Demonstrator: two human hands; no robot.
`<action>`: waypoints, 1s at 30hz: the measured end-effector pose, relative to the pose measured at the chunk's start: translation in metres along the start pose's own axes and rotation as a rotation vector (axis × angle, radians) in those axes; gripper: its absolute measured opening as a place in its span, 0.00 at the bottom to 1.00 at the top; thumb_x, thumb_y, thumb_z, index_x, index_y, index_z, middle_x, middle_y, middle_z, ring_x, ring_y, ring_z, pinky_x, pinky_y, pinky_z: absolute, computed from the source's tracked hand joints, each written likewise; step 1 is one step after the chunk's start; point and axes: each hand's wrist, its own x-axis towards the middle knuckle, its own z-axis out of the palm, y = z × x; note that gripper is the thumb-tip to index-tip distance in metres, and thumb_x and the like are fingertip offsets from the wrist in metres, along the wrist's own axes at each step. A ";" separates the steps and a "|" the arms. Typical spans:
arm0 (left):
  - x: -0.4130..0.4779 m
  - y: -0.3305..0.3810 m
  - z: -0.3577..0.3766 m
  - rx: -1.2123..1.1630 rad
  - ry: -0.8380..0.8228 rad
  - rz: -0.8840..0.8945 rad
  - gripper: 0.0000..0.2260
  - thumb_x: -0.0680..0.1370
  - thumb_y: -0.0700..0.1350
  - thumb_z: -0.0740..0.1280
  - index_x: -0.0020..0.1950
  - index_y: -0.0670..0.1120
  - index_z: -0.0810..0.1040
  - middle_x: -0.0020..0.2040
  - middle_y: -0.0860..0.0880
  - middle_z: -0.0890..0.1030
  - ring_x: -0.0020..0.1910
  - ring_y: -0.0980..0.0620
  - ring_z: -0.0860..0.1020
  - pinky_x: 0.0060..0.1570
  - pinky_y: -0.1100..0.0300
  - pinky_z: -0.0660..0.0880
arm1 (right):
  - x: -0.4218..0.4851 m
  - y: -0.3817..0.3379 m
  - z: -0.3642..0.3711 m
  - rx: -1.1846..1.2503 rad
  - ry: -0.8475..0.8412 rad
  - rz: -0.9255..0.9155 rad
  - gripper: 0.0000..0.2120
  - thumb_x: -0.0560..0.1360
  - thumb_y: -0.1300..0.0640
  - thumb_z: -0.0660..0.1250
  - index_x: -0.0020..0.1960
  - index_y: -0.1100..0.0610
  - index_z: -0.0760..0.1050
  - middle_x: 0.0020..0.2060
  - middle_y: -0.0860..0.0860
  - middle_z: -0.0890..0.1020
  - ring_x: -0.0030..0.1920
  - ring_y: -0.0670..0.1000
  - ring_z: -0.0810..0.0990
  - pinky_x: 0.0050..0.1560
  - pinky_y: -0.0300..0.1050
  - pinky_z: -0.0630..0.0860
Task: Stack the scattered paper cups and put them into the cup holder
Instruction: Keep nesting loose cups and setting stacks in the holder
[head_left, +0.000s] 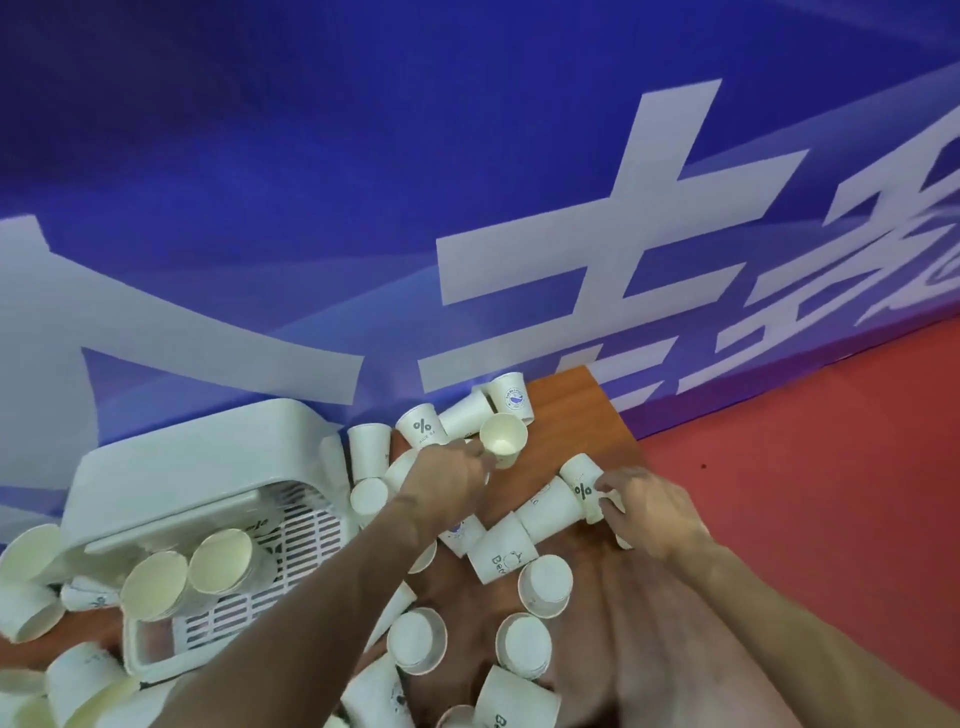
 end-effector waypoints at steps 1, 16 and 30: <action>0.007 0.001 0.004 -0.012 -0.001 -0.004 0.13 0.80 0.46 0.63 0.64 0.49 0.73 0.55 0.51 0.78 0.51 0.49 0.78 0.43 0.56 0.76 | 0.004 -0.002 0.004 0.032 -0.002 0.000 0.14 0.78 0.50 0.63 0.62 0.47 0.77 0.57 0.45 0.81 0.54 0.51 0.80 0.46 0.43 0.71; 0.065 0.016 0.029 0.085 -0.110 -0.100 0.11 0.78 0.44 0.68 0.60 0.48 0.76 0.51 0.48 0.79 0.46 0.47 0.80 0.38 0.56 0.71 | 0.050 -0.034 0.042 0.157 -0.005 0.057 0.10 0.77 0.49 0.64 0.58 0.47 0.75 0.52 0.47 0.82 0.53 0.54 0.81 0.51 0.47 0.77; 0.023 -0.017 -0.020 0.090 -0.005 -0.033 0.07 0.77 0.45 0.68 0.54 0.47 0.77 0.45 0.47 0.81 0.38 0.47 0.79 0.37 0.57 0.72 | 0.040 -0.058 0.035 0.654 -0.097 0.406 0.07 0.75 0.53 0.72 0.52 0.48 0.81 0.42 0.40 0.84 0.30 0.41 0.83 0.38 0.30 0.71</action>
